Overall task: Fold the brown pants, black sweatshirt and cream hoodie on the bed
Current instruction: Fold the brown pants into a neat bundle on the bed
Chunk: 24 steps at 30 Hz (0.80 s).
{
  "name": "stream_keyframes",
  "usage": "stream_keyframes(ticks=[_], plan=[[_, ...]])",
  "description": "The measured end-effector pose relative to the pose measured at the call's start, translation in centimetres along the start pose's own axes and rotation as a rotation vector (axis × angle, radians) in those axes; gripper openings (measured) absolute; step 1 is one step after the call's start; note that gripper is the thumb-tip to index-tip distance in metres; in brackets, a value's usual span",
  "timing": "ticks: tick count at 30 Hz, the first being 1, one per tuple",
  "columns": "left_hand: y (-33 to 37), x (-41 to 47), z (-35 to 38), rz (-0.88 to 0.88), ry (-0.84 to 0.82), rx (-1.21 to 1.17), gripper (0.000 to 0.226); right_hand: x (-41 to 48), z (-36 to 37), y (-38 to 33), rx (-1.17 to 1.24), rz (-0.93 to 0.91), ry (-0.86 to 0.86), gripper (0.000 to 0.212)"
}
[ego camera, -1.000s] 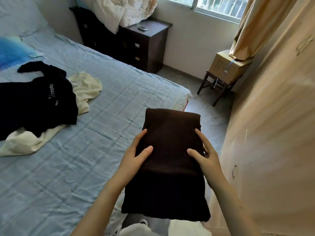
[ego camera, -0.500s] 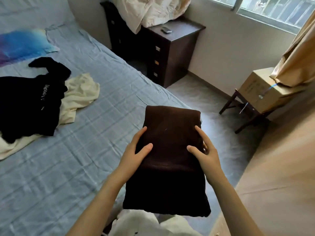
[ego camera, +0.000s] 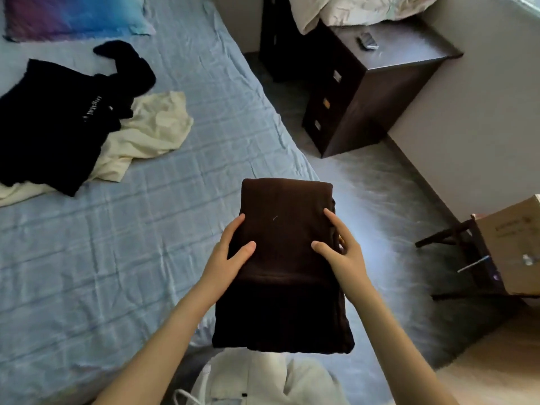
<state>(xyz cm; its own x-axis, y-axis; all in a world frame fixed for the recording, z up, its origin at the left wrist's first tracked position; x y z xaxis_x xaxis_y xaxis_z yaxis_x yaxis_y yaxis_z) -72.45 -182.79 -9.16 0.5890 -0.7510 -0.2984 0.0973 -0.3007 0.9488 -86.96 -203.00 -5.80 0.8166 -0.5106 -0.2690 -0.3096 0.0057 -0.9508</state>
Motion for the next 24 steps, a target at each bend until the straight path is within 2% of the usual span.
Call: stream_keyframes(ticks=[7, 13, 19, 24], plan=[[-4.5, 6.1, 2.5, -0.158, 0.175, -0.098, 0.057, 11.5, -2.3, 3.6, -0.083, 0.079, -0.261, 0.066], [-11.6, 11.2, 4.8, -0.255, 0.333, -0.169, 0.059, 20.3, -2.0, 11.7, -0.127, 0.106, -0.443, 0.068], [-20.1, 15.0, 6.5, -0.322, 0.439, -0.102, 0.065, 24.0, -1.5, 21.3, -0.211, 0.119, -0.539, 0.07], [-21.5, 15.2, 6.3, -0.453, 0.408, 0.088, 0.068, 24.4, -1.1, 22.0, -0.407, 0.075, -0.543, 0.072]])
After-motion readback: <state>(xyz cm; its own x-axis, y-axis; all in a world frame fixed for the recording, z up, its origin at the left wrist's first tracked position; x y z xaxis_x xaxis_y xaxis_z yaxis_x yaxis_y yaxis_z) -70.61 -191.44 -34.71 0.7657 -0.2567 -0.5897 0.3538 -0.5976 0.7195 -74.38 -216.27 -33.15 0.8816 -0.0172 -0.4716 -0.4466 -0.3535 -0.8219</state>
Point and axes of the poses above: each hand's wrist, its own x-axis towards the middle knuckle, its own z-axis out of the palm, y = z × x, the point moved 6 cm from there along x, towards the middle knuckle, and after that the axes turned 11 degrees about -y, right-handed, at the moved point
